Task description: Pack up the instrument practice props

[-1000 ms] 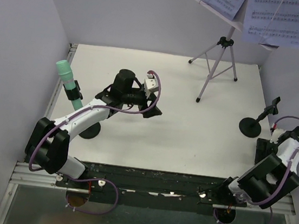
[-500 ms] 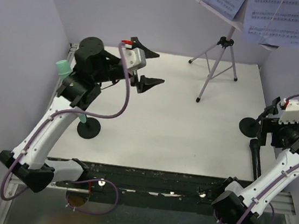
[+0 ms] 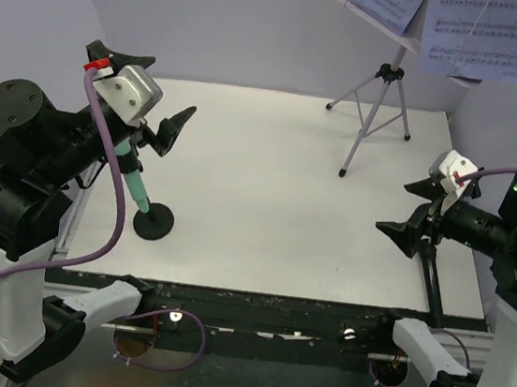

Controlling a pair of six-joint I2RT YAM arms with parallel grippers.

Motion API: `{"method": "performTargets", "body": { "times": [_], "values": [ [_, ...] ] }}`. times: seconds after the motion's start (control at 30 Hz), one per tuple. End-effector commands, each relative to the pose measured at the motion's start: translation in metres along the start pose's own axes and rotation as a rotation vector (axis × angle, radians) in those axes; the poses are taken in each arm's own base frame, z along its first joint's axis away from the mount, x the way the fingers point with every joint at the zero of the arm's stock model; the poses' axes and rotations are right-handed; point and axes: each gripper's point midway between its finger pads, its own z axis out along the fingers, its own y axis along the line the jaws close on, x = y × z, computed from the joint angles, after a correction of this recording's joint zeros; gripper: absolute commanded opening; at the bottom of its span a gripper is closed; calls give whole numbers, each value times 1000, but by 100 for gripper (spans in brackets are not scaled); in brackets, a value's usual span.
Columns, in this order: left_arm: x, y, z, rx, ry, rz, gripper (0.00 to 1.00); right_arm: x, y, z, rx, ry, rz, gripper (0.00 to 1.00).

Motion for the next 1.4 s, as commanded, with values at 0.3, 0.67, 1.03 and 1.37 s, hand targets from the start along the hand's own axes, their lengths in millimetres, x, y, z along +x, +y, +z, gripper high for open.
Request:
{"method": "performTargets", "body": {
  "times": [0.3,0.67,1.03,1.37],
  "values": [
    [167,-32,-72,-153,600,-284,99,-73,28,100,-350,43,-139,97],
    [117,28,-66,-388,487,-262,99,-99,30,174,-360,26,-38,95],
    [40,143,-89,-924,289,-47,99,-200,116,303,-290,-178,76,99],
    [19,154,-107,-994,249,1,99,-218,200,345,-326,-252,235,99]
  ]
}}
